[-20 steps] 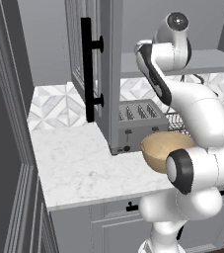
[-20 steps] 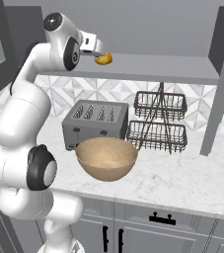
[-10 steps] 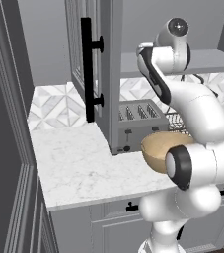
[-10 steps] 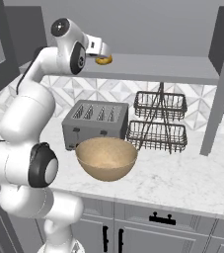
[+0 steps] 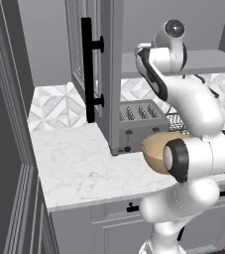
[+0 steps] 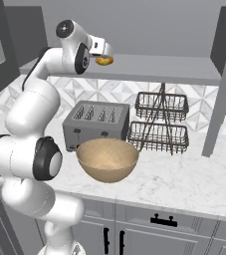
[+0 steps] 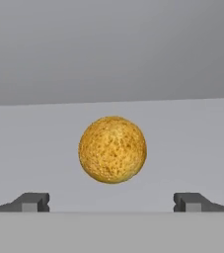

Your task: Open the cabinet, pick up the bread from the cabinet and place it in the basket. Then move the basket to the dining counter.

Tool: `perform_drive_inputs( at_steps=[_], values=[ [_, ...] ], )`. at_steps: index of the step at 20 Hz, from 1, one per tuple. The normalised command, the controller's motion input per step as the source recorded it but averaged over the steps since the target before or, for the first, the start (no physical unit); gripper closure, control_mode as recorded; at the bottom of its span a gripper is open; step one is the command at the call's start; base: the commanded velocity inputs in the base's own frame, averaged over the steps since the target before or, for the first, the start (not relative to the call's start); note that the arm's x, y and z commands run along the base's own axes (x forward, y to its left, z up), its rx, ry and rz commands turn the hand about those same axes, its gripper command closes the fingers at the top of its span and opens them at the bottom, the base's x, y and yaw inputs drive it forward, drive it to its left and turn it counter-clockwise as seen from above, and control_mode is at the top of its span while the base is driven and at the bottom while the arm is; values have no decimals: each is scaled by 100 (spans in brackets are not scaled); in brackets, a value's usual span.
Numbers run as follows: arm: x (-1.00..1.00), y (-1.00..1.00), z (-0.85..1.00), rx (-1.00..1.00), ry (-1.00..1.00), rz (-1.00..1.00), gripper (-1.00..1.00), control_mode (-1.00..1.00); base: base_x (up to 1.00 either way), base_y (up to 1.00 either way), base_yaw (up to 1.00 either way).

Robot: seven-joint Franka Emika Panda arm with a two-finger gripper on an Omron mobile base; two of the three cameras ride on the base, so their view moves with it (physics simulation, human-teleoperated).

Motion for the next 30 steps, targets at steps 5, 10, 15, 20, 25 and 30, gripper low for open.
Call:
perform_drive_inputs(
  at_steps=[5, 10, 15, 20, 25, 30],
  values=[
    [36, -2, 0, 0, 0, 0, -100, -100, 0, 0, 0],
    [26, -7, 0, 0, 0, 0, -100, -100, 0, 0, 0],
    [24, -11, -5, 0, 0, 0, -100, -100, 0, 0, 0],
    [19, -4, -17, 0, 0, 0, -100, -100, 0, 0, 0],
    [17, 0, -17, 0, 0, 0, -100, -100, 0, 0, 0],
    [24, 0, -10, 0, 0, 0, -100, -100, 0, 0, 0]
  ],
)
